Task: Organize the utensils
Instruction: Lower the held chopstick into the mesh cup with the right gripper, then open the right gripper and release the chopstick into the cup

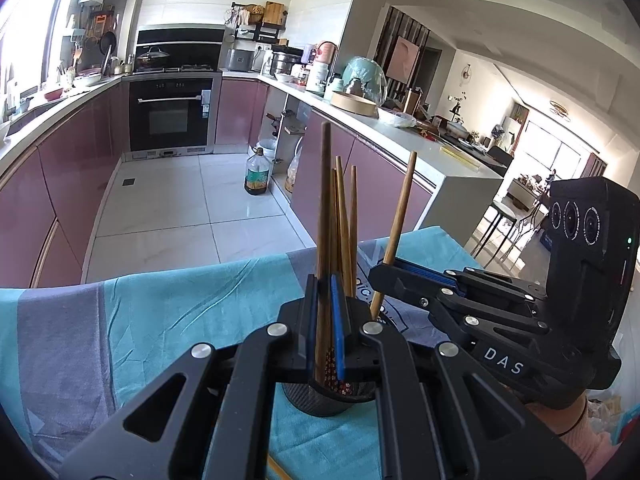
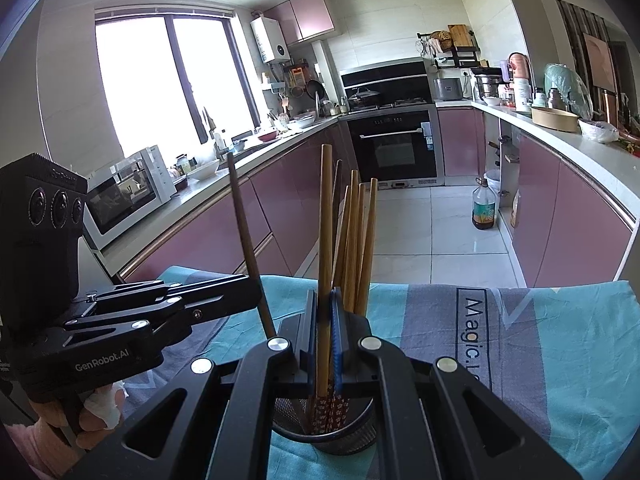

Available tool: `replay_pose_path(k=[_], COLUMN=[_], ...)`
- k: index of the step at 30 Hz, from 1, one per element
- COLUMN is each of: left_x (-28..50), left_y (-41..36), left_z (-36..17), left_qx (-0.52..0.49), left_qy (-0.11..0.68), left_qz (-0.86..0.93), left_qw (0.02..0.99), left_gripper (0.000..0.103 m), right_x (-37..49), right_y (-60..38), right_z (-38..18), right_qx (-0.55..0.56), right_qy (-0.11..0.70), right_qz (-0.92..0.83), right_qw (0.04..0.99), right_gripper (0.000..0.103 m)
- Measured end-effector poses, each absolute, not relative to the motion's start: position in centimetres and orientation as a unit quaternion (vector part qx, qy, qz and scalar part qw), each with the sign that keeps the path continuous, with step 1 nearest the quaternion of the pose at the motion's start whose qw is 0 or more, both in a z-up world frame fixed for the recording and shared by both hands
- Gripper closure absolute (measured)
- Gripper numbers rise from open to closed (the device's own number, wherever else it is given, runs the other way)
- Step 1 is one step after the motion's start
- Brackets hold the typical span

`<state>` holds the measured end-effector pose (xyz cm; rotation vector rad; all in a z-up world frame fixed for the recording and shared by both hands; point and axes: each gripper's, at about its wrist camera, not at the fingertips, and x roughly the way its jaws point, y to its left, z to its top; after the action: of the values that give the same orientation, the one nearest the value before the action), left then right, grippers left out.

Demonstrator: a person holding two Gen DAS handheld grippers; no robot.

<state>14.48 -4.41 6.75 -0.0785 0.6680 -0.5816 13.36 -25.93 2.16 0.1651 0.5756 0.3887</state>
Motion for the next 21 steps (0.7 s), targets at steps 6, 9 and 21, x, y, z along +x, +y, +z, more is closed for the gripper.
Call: replay_pose_path(k=[6,9,21], left_x=[15.5,16.0,16.2], left_y=[-5.2,-5.3,-5.5], left_z=[5.8,5.5,4.8], left_qx=[-0.035,-0.038,-0.039], left_qy=[0.335,0.339,0.332], left_qz=[-0.278,-0.277,-0.267], left_qw=[0.900,0.898,0.904], left_gripper=[0.096,0.096,0.095], right_x=[13.9,14.0,13.3], right_y=[-25.9,-25.8,-25.9], right_z=[1.9,1.7,1.5], right_qx=[0.084,0.084,0.087], right_qy=[0.285,0.289,0.292], right_qz=[0.190,0.191,0.192], right_qw=[0.936,0.935,0.933], right_gripper=[0.097,0.095,0.094])
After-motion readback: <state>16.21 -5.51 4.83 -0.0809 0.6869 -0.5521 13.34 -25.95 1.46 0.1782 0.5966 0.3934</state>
